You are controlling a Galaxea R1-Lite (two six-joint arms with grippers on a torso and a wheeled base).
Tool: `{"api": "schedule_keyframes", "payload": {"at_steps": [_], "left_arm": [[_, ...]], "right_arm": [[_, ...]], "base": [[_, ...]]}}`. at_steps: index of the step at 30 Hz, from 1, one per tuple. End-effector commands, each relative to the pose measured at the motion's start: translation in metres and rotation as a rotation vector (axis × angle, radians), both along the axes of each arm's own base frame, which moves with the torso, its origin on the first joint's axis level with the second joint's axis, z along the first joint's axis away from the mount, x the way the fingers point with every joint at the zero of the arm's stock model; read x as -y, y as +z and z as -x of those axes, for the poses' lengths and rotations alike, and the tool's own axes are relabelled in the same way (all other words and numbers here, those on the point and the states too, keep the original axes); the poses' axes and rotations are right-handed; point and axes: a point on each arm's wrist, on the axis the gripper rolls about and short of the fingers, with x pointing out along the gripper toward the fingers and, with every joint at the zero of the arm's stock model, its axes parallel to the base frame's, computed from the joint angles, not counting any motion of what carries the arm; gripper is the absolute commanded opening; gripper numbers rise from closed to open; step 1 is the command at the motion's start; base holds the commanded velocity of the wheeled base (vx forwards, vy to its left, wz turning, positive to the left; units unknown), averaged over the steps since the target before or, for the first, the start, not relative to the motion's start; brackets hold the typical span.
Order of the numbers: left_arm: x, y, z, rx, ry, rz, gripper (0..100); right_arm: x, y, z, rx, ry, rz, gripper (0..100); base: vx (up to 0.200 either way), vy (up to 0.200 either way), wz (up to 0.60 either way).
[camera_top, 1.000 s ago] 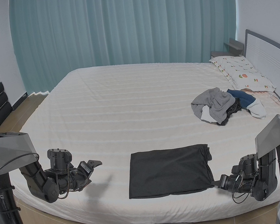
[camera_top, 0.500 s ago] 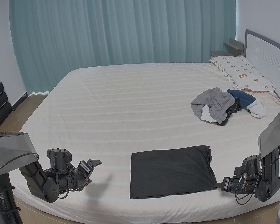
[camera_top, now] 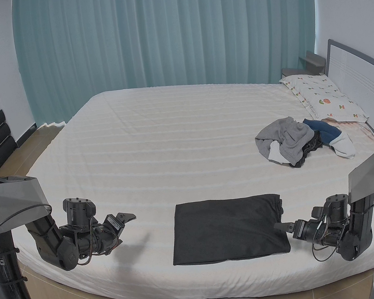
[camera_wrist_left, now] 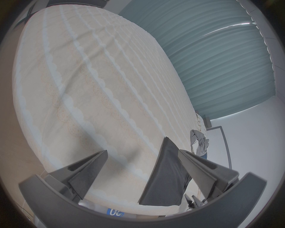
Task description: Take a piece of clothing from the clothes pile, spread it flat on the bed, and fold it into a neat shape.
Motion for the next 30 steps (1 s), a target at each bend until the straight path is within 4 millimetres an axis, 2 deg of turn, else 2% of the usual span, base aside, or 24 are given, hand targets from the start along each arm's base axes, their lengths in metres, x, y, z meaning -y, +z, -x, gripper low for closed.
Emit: {"api": "schedule_keyframes", "payload": {"at_steps": [1, 5, 9, 13, 19, 20, 30], "left_arm": [[0.0, 0.0, 0.0, 0.001, 0.0, 0.0, 100], [0.0, 0.0, 0.0, 0.001, 0.001, -0.001, 100], [0.0, 0.0, 0.0, 0.001, 0.001, -0.001, 100], [0.0, 0.0, 0.0, 0.0, 0.0, -0.002, 100], [0.0, 0.0, 0.0, 0.0, 0.0, -0.002, 100], [0.0, 0.0, 0.0, 0.0, 0.0, -0.002, 100], [0.0, -0.001, 0.0, 0.001, -0.001, -0.003, 100]], "right_arm": [[-0.005, 0.018, -0.04, 0.098, -0.023, -0.011, 100], [-0.018, 0.023, -0.065, 0.103, -0.022, -0.007, 100], [-0.022, 0.022, -0.092, 0.096, -0.056, 0.011, 100], [-0.021, 0.016, -0.103, 0.088, -0.08, 0.022, 100], [-0.021, 0.006, -0.109, 0.078, -0.084, 0.023, 100], [-0.02, 0.003, -0.11, 0.075, -0.085, 0.024, 0], [-0.011, -0.001, -0.116, 0.07, -0.115, 0.026, 0]], "base": [[0.0, 0.0, 0.0], [0.0, 0.0, 0.0], [0.0, 0.0, 0.0], [0.0, 0.0, 0.0], [0.0, 0.0, 0.0], [0.0, 0.0, 0.0], [0.0, 0.0, 0.0]]}}
